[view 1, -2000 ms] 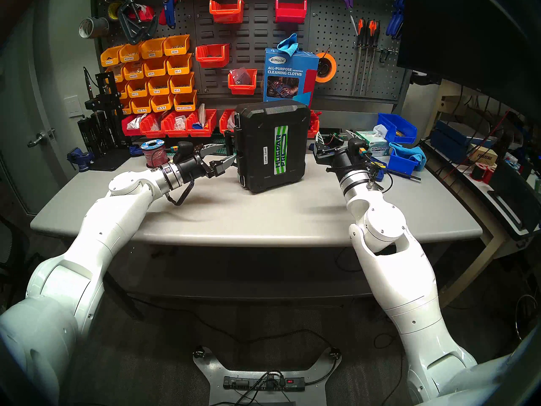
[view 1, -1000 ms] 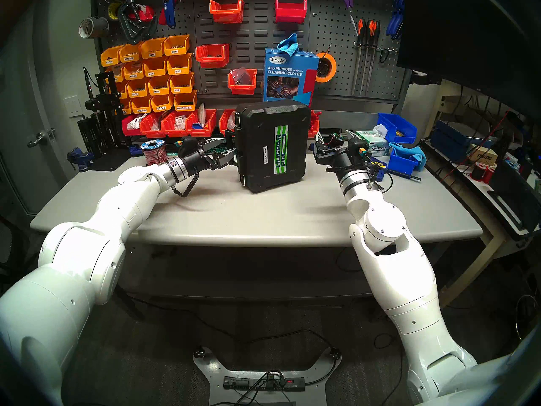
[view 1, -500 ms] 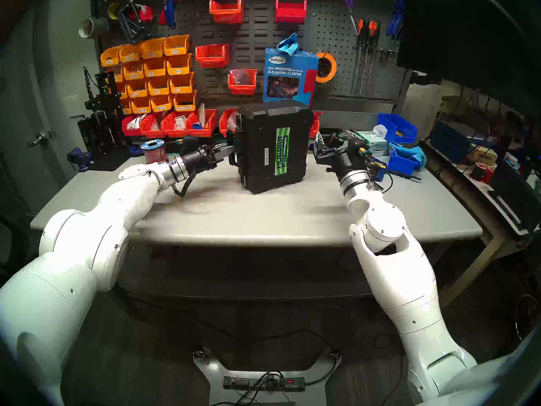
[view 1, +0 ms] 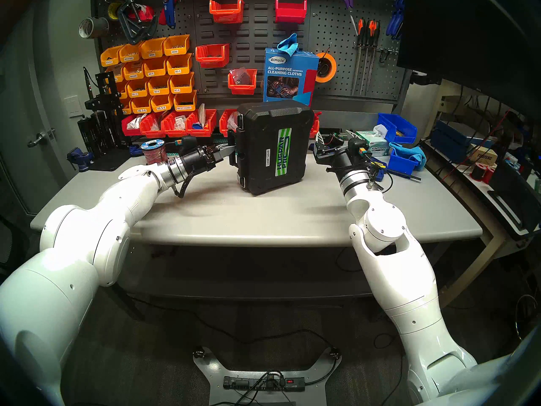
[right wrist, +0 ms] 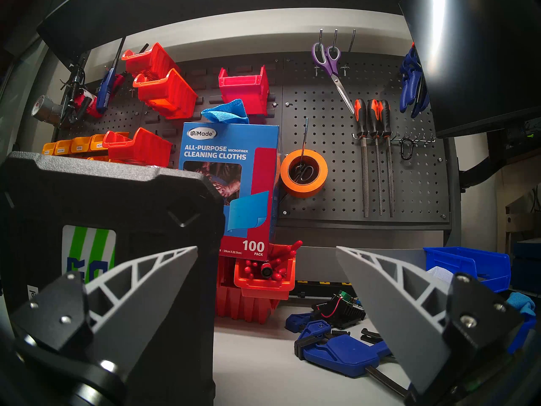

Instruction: Open the tool box

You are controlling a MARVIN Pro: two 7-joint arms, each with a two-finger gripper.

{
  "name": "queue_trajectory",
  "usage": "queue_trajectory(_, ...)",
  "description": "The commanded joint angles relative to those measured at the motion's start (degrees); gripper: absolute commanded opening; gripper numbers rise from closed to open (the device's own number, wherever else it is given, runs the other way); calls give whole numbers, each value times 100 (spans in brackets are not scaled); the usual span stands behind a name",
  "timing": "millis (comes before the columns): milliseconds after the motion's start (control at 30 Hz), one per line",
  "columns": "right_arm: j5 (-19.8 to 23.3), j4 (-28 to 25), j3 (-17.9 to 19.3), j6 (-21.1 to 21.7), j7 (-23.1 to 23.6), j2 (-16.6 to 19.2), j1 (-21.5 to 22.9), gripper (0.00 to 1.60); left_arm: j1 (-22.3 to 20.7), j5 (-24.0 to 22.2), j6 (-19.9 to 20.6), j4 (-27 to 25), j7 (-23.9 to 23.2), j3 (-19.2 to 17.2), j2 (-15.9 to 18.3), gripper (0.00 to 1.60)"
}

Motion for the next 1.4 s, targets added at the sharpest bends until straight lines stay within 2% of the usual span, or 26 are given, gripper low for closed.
queue_trajectory(0, -3, -84, -6, -16, 11, -2, 31, 160, -207, -168, -728, -284, -284, -210, -1, 0)
queue_trajectory(67, -3, -83, -6, -16, 11, -2, 31, 160, -204, -164, -884, -394, -375, -249, 5, 0)
queue_trajectory(100, -3, -83, -6, -16, 11, -2, 31, 160, -209, -167, -1098, -420, -389, -267, 1, 0)
queue_trajectory(200, -3, -83, -6, -16, 11, -2, 31, 160, -203, -152, -1113, -544, -389, -295, 20, 0)
queue_trajectory(233, -3, -84, -6, -16, 11, -1, 30, 160, -191, -167, -1437, -574, -389, -305, 13, 0)
queue_trajectory(300, -3, -84, -6, -16, 11, -1, 30, 160, -146, -147, -1528, -753, -389, -279, 41, 0)
queue_trajectory(467, -3, -80, -6, -17, 10, -2, 32, 160, -23, 71, -2043, -1281, -379, -15, 162, 0)
queue_trajectory(567, -3, -79, -6, -17, 10, -3, 33, 160, -17, 180, -2265, -1458, -173, 182, 223, 0)
queue_trajectory(700, -3, -79, -6, -17, 10, -3, 33, 160, 49, 216, -2475, -1745, 237, 463, 310, 0)
queue_trajectory(1000, -4, -70, -4, -18, -4, -8, 35, 160, 195, 239, -2717, -2442, 672, 1020, 575, 0)
queue_trajectory(1367, -4, -46, -8, -24, -8, -9, 42, 160, 419, 259, -2909, -3405, 828, 1807, 1029, 0)
